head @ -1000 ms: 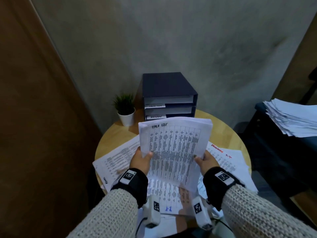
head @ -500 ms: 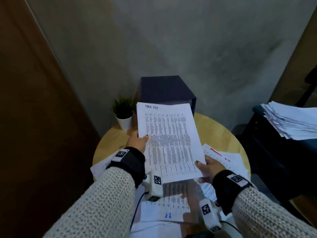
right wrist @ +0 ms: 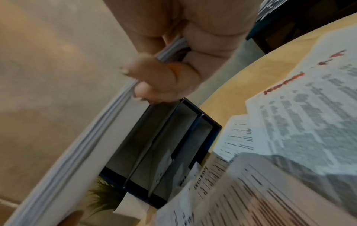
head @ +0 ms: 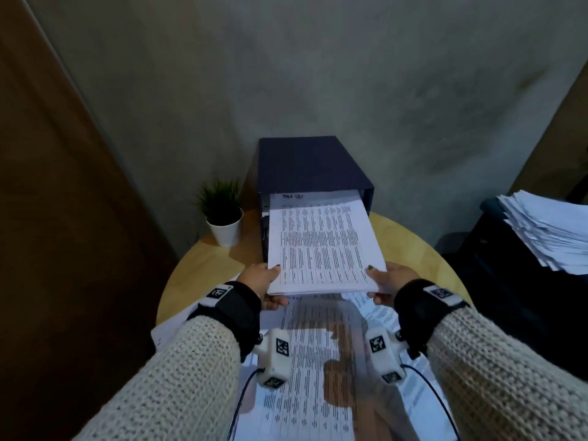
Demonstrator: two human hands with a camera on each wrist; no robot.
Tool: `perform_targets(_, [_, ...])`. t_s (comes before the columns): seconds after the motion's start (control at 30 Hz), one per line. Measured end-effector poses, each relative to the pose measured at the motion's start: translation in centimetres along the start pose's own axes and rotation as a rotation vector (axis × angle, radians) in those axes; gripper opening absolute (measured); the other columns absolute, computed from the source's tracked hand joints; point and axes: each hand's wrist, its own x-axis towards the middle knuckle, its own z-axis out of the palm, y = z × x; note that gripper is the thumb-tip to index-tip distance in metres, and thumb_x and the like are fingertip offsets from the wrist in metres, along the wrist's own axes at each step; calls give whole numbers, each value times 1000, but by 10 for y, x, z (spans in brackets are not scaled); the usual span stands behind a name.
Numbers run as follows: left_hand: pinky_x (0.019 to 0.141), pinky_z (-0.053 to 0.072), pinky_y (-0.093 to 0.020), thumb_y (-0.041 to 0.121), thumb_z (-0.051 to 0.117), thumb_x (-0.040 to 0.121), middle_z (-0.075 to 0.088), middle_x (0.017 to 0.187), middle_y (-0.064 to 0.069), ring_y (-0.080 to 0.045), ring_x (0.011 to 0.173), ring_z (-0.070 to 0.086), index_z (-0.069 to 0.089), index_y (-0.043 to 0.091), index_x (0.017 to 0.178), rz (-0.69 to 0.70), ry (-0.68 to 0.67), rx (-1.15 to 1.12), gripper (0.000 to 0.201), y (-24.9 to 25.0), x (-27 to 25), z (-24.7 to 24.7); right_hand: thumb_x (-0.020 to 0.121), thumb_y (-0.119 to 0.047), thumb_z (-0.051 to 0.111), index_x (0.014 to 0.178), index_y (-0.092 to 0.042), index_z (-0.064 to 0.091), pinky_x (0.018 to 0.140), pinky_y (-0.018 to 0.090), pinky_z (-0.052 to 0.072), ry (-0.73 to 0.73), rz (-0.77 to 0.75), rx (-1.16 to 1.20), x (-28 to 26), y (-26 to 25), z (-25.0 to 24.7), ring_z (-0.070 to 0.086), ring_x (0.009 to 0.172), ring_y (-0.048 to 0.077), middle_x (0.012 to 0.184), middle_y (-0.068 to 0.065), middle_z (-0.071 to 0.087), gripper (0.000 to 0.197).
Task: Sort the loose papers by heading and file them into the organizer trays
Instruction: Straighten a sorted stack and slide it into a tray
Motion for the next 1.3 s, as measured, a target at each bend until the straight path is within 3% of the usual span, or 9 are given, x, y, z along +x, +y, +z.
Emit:
perform_targets(0.23, [30, 33, -10, 14, 41, 100, 47, 69, -10, -3, 23, 41, 48, -1, 122, 94, 85, -144, 27, 41, 45, -11, 91, -8, 58, 97, -8, 55, 31, 10, 31, -20, 18, 148, 43, -56, 5, 39, 25, 9, 64, 8, 49, 6])
perform_targets(0.33, [30, 38, -12, 12, 42, 100, 53, 62, -10, -5, 25, 45, 50, 3, 113, 99, 116, -223, 17, 53, 62, -10, 96, 1, 45, 76, -8, 49, 36, 14, 48, -28, 2, 278, 55, -73, 10, 58, 51, 15, 69, 11, 57, 22])
perform_targets(0.43, [41, 50, -17, 6, 45, 98, 58, 86, -13, -12, 46, 61, 44, -5, 130, 95, 139, -306, 34, 63, 74, -6, 96, 5, 42, 79, -9, 49, 48, 18, 56, -35, -36, 319, 74, -79, 15, 58, 71, 19, 88, 12, 53, 23])
perform_targets(0.57, [90, 50, -33, -6, 42, 96, 49, 136, -22, -33, 118, 55, 36, -7, 138, 98, 108, -436, 42, 74, 88, -4, 95, 9, 42, 96, -4, 55, 75, 16, 55, -29, -80, 343, 96, -79, 26, 59, 78, 15, 110, 11, 53, 19])
perform_targets(0.7, [101, 43, -37, -5, 49, 91, 57, 119, -25, -23, 100, 52, 49, -9, 127, 211, 175, -236, 36, 78, 107, 2, 92, 2, 53, 130, 2, 54, 111, 31, 36, -6, -222, 107, 99, -73, 38, 54, 122, 27, 133, 15, 55, 38])
perform_targets(0.83, [88, 41, -27, -3, 46, 93, 55, 113, -10, -20, 107, 52, 47, -9, 127, 245, 175, -122, 34, 77, 122, 7, 94, -8, 56, 136, -9, 52, 112, 29, 34, 73, -349, -325, 103, -78, 51, 48, 131, 22, 140, 4, 52, 43])
perform_targets(0.97, [109, 33, -29, 2, 54, 89, 46, 140, -12, -23, 131, 45, 40, -3, 136, 278, 156, -10, 49, 78, 124, 19, 94, -22, 55, 136, -20, 53, 114, 31, 33, 119, -434, -575, 106, -85, 62, 46, 133, 23, 144, 2, 49, 41])
perform_targets(1.13, [115, 30, -40, 7, 59, 87, 26, 150, -13, -27, 137, 35, 37, 5, 140, 319, 146, 183, 57, 80, 132, 21, 99, -40, 39, 148, -28, 30, 121, 38, -11, 51, -411, -947, 105, -89, 74, 15, 148, 18, 155, 1, 30, 51])
perform_targets(1.3, [113, 26, -25, 6, 55, 91, 21, 153, -5, -23, 139, 32, 35, 15, 145, 368, 144, 355, 58, 78, 135, 12, 97, -50, 33, 150, -33, 20, 119, 47, -12, 12, -397, -1099, 118, -92, 85, -2, 149, 15, 159, -8, 14, 57])
